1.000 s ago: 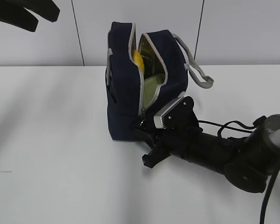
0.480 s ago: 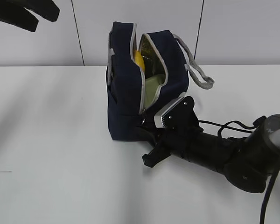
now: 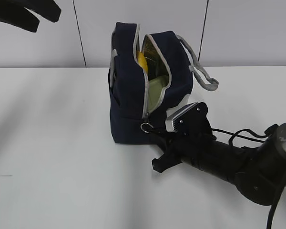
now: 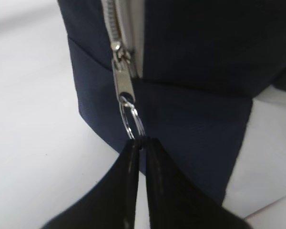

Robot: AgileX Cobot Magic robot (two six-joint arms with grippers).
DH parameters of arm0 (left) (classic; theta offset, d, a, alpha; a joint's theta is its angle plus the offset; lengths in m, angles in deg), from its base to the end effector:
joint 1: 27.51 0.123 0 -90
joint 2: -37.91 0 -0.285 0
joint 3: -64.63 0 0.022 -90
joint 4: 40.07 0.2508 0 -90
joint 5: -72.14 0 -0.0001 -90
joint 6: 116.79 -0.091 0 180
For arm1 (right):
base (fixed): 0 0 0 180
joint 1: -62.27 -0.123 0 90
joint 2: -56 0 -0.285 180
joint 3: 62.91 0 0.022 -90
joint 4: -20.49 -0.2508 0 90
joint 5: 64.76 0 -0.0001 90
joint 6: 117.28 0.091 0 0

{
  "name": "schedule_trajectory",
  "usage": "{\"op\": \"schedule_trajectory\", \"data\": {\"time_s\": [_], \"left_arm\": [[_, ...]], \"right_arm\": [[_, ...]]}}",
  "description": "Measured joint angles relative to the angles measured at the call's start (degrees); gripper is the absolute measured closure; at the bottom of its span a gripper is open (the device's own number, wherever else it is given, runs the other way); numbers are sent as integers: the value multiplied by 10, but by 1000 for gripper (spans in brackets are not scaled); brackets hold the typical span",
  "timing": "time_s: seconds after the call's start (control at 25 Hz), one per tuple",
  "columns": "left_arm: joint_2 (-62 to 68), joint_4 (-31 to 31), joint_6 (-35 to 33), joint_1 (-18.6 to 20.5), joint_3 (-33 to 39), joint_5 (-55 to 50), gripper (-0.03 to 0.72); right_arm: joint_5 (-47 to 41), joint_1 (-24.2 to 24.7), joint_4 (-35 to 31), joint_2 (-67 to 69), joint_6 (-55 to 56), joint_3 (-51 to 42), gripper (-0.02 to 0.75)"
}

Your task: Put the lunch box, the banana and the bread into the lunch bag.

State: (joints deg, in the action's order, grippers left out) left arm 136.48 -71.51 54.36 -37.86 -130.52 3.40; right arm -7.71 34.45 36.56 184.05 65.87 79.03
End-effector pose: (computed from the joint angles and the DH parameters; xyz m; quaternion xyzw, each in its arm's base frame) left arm 0.3168 -0.1028 0.3873 0.1217 0.9270 -0.2717 0.2280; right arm 0.2911 0.1775 0.0787 -0.2993 0.7600 0.2029 0.5400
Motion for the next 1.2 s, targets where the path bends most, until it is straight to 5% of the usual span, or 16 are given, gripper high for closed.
{"op": "schedule_trajectory", "data": {"time_s": [0.64,0.92,1.2], "left_arm": [[0,0,0,0,0,0,243],[0,-1,0,0,0,0,243],[0,-2,0,0,0,0,243]], "right_arm": [[31,0,4,0,0,9,549],[-4,0,13,0,0,16,727],[-7,0,23,-1,0,17,732]]}}
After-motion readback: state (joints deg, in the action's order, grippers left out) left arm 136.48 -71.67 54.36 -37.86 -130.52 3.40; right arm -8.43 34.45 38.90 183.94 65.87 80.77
